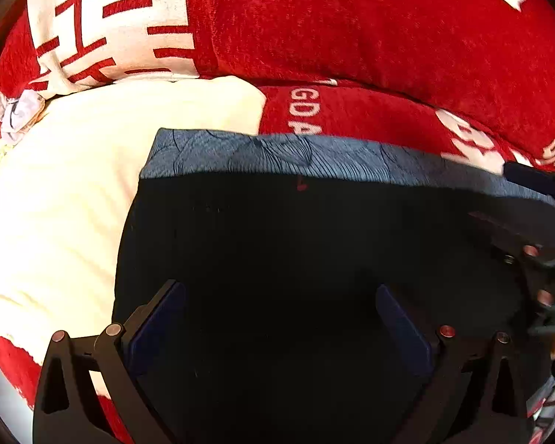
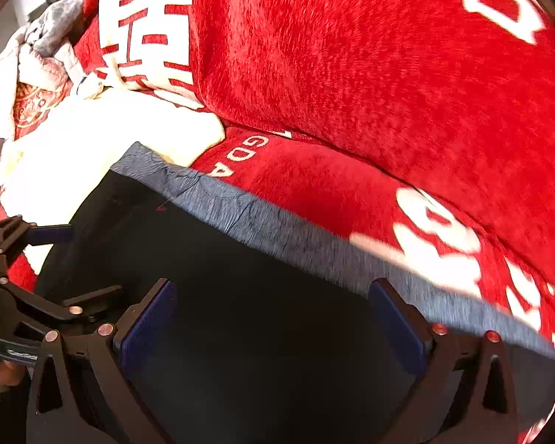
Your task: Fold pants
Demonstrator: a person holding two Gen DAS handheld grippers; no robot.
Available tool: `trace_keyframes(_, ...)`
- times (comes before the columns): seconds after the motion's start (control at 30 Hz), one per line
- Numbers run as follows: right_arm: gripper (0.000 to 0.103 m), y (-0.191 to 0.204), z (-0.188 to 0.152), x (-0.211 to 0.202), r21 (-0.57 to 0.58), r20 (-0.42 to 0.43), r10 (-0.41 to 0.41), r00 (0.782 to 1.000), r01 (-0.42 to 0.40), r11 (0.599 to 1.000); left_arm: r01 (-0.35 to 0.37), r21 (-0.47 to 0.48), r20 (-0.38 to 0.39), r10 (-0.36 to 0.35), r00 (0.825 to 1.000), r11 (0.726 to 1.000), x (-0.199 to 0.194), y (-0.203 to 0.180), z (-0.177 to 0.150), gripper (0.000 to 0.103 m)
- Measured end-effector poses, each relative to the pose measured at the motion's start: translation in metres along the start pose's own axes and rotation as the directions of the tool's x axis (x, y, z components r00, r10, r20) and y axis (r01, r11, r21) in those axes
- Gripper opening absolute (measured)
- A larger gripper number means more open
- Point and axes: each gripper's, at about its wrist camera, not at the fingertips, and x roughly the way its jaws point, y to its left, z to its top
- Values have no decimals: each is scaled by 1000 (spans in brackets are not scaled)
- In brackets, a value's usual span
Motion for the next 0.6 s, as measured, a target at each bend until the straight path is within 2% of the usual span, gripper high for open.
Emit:
trace_keyframes(0.17,103,-4,15,38,-111,-95,43,995,-54,992,-1,-11,-20,1,1000,1000,10,6,13,103)
trace_keyframes(0.27,103,-1,20,50,-173,-125,85,988,-106,979,-4,9,-27,4,1000,1000,15,4,15,103)
trace_keyframes(0.43,103,5,29,64,-289,-152,95,984,-137,947,-11,30,-24,12,1000,999,23,-2,18,103)
trace_keyframes(0.6,103,-1,38,79,-286,-195,164,967,-216,934,-12,44,-17,13,1000,999,28,-8,24,103)
